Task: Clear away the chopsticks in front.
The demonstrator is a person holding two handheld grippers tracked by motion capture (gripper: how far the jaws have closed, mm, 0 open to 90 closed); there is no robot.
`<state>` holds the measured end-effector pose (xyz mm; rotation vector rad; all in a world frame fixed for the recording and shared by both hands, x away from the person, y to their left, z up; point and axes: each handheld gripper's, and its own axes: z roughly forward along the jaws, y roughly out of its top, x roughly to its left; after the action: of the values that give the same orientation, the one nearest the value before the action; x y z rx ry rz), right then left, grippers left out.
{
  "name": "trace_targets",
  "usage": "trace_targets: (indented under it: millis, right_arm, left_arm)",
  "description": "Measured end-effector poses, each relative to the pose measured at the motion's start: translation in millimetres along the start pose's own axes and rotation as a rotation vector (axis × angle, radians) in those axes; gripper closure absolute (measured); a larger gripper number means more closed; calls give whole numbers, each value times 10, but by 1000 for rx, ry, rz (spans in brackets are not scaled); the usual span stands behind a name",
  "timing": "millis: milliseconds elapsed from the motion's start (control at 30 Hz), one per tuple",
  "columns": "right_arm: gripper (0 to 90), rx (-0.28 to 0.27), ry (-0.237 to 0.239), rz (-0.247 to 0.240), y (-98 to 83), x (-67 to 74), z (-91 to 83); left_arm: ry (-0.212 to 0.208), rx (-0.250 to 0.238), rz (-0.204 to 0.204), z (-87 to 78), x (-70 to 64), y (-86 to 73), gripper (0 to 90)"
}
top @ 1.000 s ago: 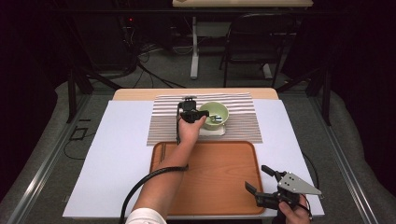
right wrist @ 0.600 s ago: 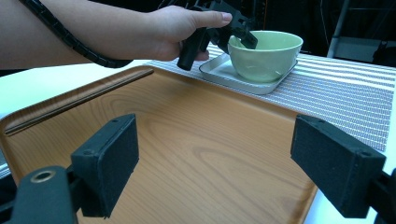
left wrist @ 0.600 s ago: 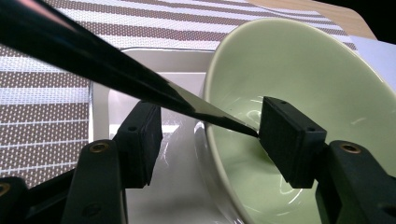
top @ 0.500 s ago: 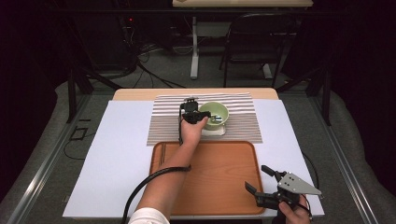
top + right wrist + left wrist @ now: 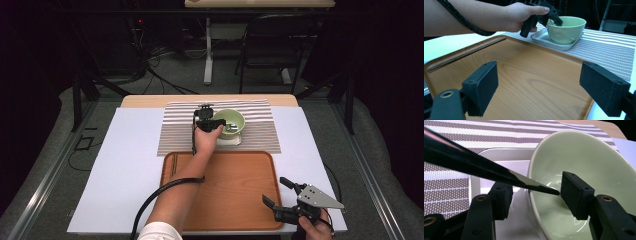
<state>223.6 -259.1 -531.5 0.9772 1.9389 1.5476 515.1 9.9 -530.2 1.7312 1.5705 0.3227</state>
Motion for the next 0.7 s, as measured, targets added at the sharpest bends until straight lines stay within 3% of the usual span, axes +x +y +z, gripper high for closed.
trace_targets:
  millis: [333,700]
  right_arm:
    - [146,2,2,-1,0,1,4]
    - [146,3,0,2,0,-3,6]
  left_arm:
    - [0,-16,0,-52,38,-5,544]
    - [3,-62,16,-183,88,48,730]
